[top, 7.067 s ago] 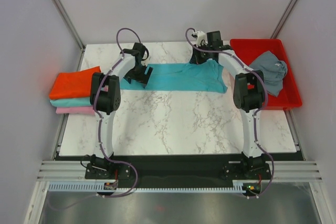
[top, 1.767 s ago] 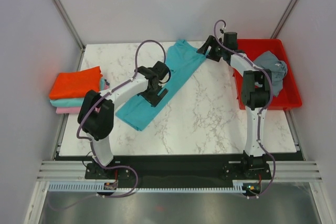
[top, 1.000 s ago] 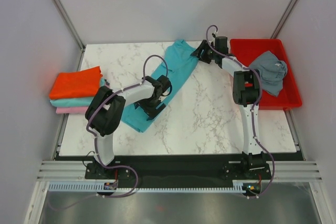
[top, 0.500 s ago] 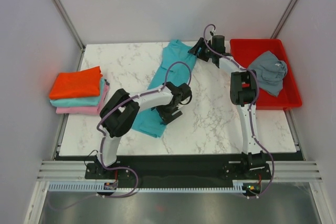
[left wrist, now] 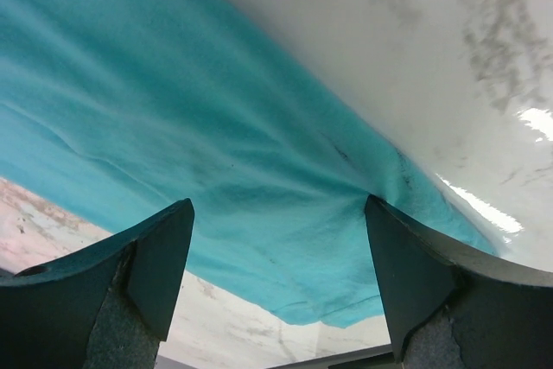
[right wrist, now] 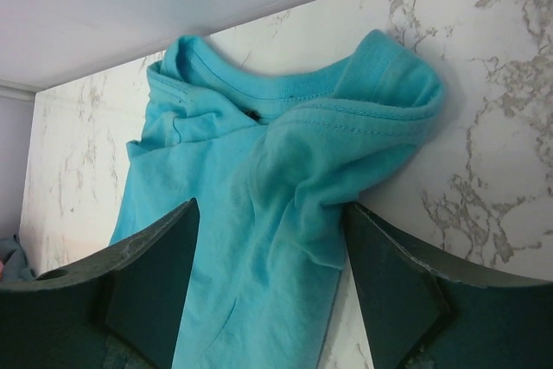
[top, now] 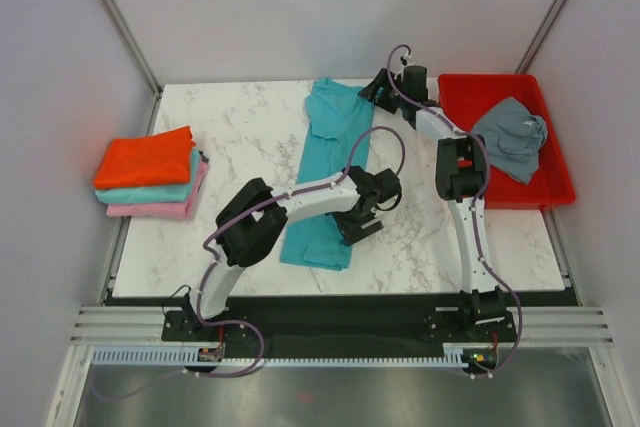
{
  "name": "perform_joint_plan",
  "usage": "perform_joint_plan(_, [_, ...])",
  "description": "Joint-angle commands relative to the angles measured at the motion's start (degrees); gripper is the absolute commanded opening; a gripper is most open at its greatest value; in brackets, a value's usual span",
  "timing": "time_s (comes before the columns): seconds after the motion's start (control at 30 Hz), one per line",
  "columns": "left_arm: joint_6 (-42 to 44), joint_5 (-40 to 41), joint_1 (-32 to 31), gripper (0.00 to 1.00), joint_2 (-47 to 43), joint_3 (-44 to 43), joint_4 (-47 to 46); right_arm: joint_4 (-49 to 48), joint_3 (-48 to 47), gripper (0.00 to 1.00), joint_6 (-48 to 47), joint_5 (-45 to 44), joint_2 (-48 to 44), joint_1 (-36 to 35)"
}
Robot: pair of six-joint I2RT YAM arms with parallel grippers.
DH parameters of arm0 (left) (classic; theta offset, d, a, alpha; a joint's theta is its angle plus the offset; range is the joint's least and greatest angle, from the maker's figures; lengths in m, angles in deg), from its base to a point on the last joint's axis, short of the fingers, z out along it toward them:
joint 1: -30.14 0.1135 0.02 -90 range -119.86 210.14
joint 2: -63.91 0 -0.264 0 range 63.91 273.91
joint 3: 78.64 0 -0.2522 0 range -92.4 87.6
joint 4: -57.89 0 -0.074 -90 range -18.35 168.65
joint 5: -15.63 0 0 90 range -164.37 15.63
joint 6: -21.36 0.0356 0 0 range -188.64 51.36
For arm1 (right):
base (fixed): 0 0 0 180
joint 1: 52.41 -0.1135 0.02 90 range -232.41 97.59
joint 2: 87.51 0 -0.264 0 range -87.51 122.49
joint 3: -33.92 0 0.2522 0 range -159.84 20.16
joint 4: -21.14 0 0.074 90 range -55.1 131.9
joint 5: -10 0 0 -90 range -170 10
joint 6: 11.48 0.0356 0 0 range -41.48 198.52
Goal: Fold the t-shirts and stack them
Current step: Fold the tshirt
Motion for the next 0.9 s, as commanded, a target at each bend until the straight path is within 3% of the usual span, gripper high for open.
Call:
perform_joint_plan(0.0, [-1.72, -2.79, -1.56, 0.88, 2.42, -4.09, -2.43, -0.79, -2.73, 0.77, -0.65, -1.61, 1.71, 0.10])
perform_joint_plan(0.47, [0.30, -0.43, -3.68, 0.89, 5.32, -10.86, -3.40, -0.62, 0.25, 0.81, -3.46, -0.73, -3.30, 2.91])
perform_joint_plan(0.7, [3.20, 3.18, -3.59, 0.92, 2.08, -15.25, -4.10, 1.58, 6.66, 0.85, -6.98, -0.20, -17.87, 5.80])
perform_joint_plan(0.87, [3.81, 4.23, -2.72, 0.95, -6.60, -14.74, -4.36, 7.20, 20.00, 0.84, -4.97, 1.11, -33.84, 7.74])
